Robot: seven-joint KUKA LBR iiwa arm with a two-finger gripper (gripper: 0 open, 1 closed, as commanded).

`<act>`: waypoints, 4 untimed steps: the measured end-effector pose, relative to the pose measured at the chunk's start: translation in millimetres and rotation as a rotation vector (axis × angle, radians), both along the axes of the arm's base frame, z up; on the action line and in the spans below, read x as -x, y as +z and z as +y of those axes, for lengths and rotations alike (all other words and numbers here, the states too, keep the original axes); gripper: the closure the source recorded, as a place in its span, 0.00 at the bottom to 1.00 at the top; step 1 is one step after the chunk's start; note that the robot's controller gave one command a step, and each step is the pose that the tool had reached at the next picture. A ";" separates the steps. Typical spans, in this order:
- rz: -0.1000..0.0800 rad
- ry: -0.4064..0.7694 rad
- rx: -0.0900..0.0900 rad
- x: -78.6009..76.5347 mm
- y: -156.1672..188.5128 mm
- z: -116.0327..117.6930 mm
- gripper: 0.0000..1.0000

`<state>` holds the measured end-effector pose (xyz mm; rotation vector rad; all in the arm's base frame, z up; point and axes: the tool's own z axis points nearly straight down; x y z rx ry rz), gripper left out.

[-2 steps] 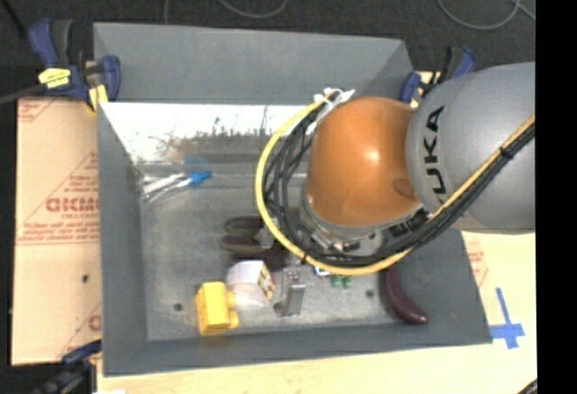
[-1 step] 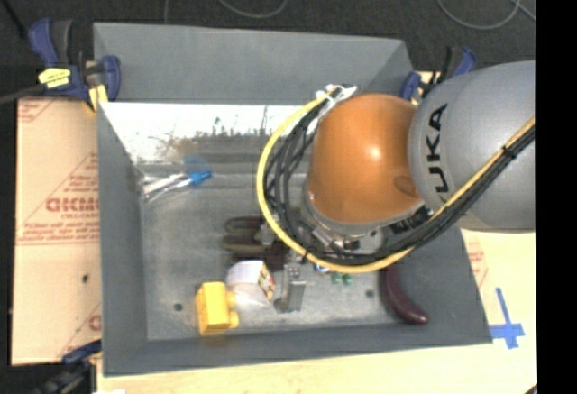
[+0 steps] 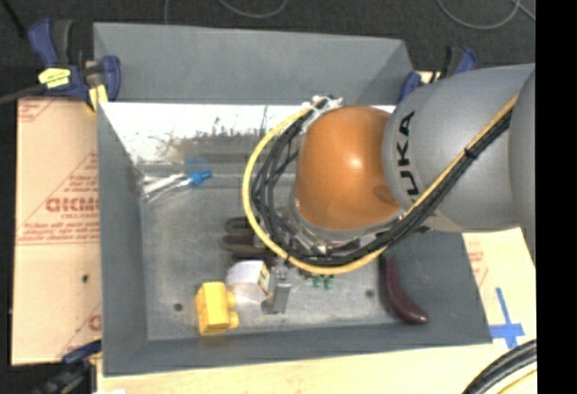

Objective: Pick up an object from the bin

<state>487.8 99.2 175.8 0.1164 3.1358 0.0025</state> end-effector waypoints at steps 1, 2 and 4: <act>0.002 -0.004 0.001 -13.3 -25.3 6.8 0.00; 0.000 0.070 0.001 -11.6 -30.1 9.6 0.00; -0.001 0.223 0.002 -13.8 -98.0 8.4 1.00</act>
Offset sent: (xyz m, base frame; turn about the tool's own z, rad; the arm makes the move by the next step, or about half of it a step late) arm 0.0016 0.0134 -0.0349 -0.2045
